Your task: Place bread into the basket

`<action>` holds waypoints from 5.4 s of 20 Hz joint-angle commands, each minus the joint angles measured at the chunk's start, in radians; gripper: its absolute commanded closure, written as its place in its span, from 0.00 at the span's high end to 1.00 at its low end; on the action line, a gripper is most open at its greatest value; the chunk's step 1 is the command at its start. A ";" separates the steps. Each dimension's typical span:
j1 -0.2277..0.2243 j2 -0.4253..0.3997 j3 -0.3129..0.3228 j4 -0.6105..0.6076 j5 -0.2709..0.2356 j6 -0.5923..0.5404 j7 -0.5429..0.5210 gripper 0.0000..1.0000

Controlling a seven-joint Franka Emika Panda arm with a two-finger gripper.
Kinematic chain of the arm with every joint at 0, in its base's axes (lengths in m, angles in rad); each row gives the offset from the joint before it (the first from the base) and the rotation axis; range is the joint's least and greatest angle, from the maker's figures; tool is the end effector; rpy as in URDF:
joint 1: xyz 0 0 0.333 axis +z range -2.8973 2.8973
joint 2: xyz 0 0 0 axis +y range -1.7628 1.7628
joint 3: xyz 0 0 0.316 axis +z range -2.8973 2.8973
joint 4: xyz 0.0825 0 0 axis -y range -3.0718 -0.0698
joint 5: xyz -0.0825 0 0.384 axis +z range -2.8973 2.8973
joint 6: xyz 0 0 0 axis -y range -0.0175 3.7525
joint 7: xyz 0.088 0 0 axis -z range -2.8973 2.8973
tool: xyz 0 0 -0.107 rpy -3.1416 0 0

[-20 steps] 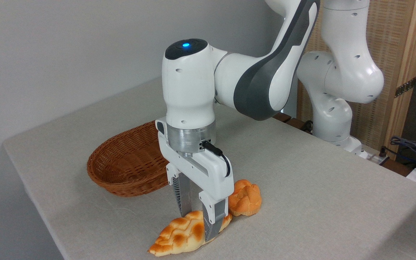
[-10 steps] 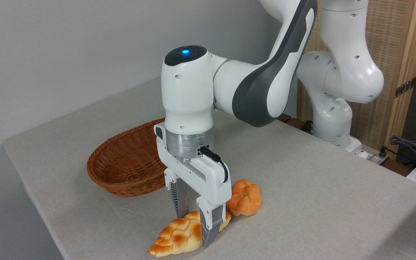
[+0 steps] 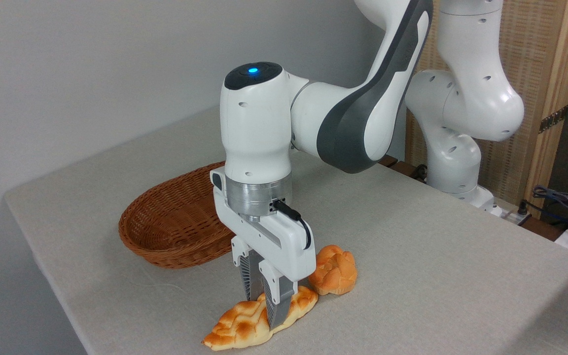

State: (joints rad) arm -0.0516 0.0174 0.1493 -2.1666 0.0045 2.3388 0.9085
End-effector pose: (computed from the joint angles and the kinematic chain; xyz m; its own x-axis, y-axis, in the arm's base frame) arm 0.5503 0.0538 0.4020 0.6797 -0.7279 0.0900 -0.7173 -0.6854 -0.1256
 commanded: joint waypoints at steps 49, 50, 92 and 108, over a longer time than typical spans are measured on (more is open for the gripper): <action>-0.028 0.030 -0.335 0.277 -0.253 -0.355 -0.234 1.00; -0.028 0.024 -0.330 0.278 -0.252 -0.361 -0.234 1.00; -0.005 -0.036 -0.201 0.568 -0.017 -0.771 -0.138 1.00; -0.091 -0.060 -0.085 0.511 -0.015 -0.697 -0.122 1.00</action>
State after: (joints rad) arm -0.1273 -0.0194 0.0514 -1.6365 0.0036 1.6280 0.7683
